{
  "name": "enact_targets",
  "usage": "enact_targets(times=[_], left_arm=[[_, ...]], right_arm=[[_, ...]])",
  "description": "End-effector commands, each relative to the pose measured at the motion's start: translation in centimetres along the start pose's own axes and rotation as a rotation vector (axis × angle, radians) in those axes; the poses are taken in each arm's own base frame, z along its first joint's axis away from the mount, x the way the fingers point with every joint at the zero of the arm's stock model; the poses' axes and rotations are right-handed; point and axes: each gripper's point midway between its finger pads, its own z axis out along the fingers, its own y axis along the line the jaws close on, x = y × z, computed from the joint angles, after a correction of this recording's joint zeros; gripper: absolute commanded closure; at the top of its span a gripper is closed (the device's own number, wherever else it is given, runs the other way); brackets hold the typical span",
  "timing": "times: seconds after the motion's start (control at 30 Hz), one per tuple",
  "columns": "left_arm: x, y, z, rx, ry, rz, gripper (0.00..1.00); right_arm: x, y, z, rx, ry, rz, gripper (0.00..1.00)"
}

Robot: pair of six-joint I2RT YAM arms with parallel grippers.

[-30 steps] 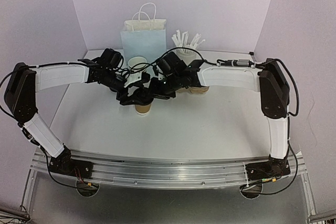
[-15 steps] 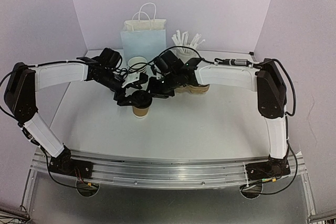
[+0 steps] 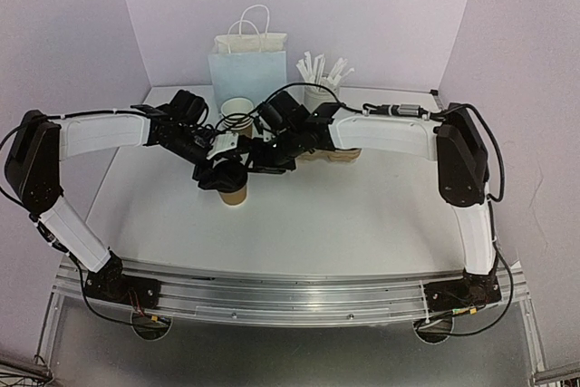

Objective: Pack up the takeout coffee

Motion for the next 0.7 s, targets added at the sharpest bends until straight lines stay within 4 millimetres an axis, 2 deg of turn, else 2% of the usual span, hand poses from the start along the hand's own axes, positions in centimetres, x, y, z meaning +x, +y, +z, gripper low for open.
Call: enact_targets(times=[0.0, 0.07, 0.2, 0.3, 0.4, 0.67], left_arm=[[-0.9, 1.0, -1.5, -0.043, -0.005, -0.033, 0.19], [-1.2, 1.1, -2.0, -0.041, -0.009, -0.036, 0.19], [-0.4, 0.5, -3.1, -0.016, 0.002, -0.043, 0.18], [0.2, 0.9, -3.7, -0.029, 0.002, -0.060, 0.18], [-0.2, 1.2, -4.2, -0.042, -0.012, -0.055, 0.18], [0.9, 0.5, -3.3, -0.021, -0.003, -0.047, 0.19]], right_arm=[[-0.9, 1.9, -0.5, -0.035, -0.025, -0.038, 0.70], [-1.2, 2.3, -0.7, -0.041, -0.033, -0.045, 0.70], [-1.5, 3.3, -0.9, -0.062, -0.041, -0.066, 0.69], [-1.4, 4.1, -0.6, -0.077, -0.039, -0.080, 0.67], [-1.2, 4.1, -0.1, -0.079, -0.028, -0.077, 0.66], [-0.6, 3.4, 1.5, -0.061, -0.006, -0.072, 0.63]])
